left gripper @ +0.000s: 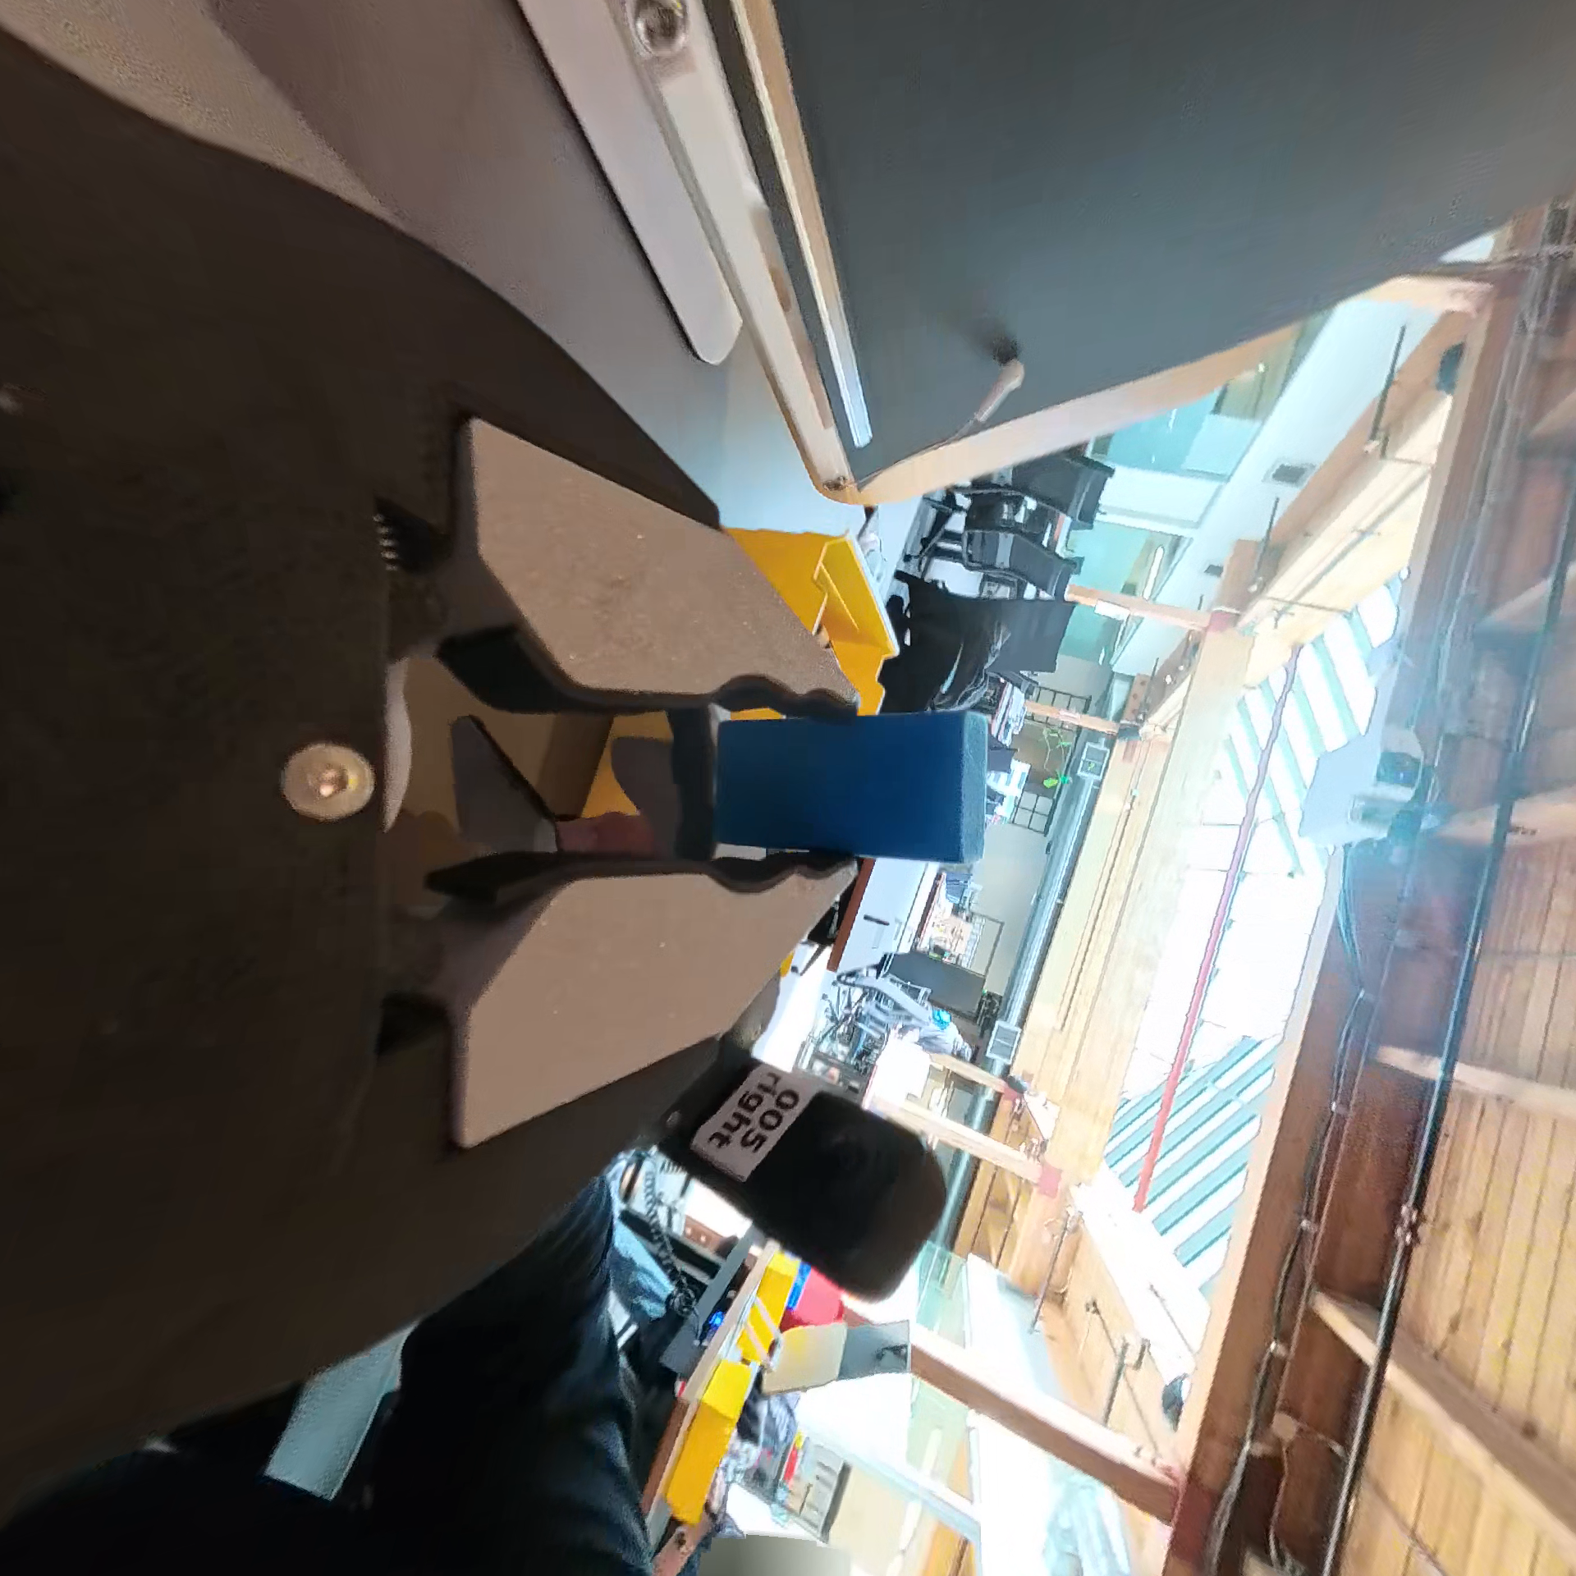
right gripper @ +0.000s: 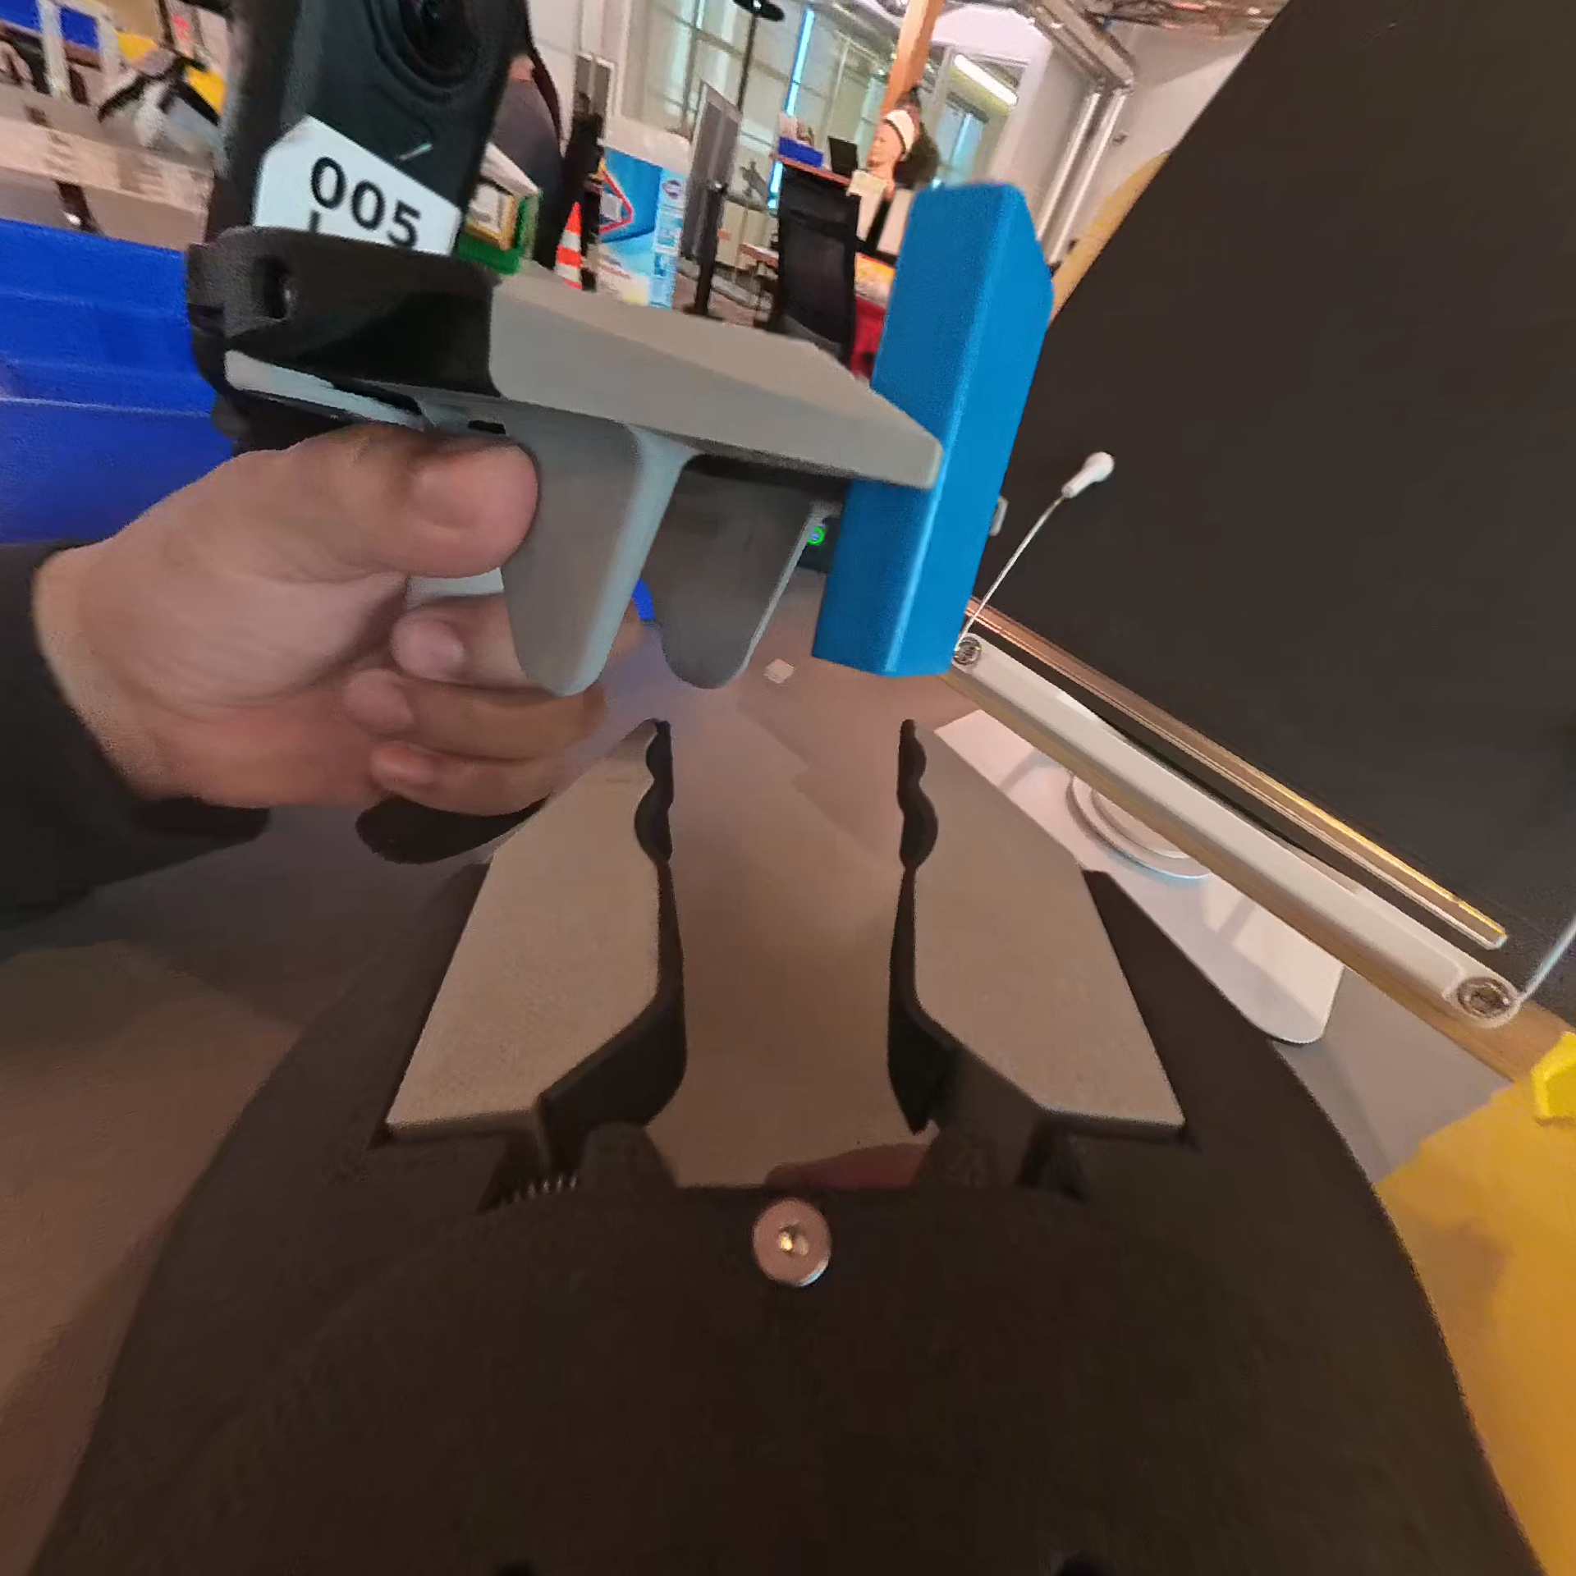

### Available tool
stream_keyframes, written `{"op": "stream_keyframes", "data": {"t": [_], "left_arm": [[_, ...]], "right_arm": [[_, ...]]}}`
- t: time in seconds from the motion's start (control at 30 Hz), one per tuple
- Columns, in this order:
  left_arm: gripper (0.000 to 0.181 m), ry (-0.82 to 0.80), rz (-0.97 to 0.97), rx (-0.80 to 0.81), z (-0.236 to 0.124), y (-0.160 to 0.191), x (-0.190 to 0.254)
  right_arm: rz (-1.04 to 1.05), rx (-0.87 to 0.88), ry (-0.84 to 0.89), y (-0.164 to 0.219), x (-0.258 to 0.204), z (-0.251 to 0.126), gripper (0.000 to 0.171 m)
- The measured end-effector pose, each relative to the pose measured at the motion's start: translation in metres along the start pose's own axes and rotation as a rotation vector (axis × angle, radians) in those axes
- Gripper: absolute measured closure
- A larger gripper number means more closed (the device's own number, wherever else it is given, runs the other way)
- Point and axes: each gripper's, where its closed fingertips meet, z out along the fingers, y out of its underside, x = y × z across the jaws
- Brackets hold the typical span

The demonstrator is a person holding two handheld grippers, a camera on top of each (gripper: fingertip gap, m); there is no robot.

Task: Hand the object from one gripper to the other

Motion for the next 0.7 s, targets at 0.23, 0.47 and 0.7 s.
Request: {"op": "stream_keyframes", "data": {"t": [0.23,0.47,0.7], "left_arm": [[0.152,-0.169,-0.031,-0.079,0.000,0.013,-0.025],[0.152,-0.230,-0.047,-0.125,-0.007,0.018,-0.038],[0.144,-0.116,-0.099,-0.081,-0.015,0.002,-0.028]], "right_arm": [[-0.100,0.026,0.206,-0.013,0.030,0.001,0.146],[0.004,0.046,0.139,-0.016,0.032,0.013,0.158],[0.360,0.186,-0.196,-0.025,0.019,0.000,0.158]]}}
